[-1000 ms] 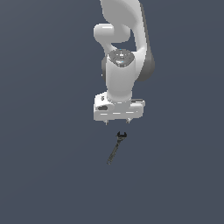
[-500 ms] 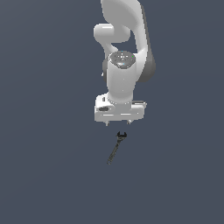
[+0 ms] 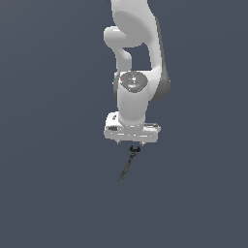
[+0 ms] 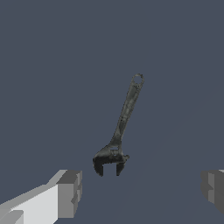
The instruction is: Pick up the object and move it to a goal position.
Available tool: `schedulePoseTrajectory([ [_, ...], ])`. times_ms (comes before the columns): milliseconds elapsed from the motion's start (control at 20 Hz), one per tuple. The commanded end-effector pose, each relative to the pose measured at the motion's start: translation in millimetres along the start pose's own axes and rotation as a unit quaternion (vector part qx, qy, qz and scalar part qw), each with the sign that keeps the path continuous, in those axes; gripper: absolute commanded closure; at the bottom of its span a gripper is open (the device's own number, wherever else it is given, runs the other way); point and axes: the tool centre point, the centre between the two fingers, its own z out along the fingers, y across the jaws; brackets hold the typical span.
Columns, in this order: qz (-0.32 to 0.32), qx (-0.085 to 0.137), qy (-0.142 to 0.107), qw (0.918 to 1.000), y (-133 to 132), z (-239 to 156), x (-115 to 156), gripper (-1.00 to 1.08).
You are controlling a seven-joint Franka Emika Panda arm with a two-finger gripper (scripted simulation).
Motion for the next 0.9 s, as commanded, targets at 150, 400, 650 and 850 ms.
schedulePoseTrajectory([
  [150,0.077,-0.001,-0.007,0.997,2,29,9,-0.92],
  [400,0.142,-0.004,-0.012,0.9897,3,55,16,-0.92],
  [650,0.188,-0.007,-0.015,0.982,5,74,19,-0.92],
  [850,0.212,-0.009,-0.016,0.9772,5,83,21,-0.92],
])
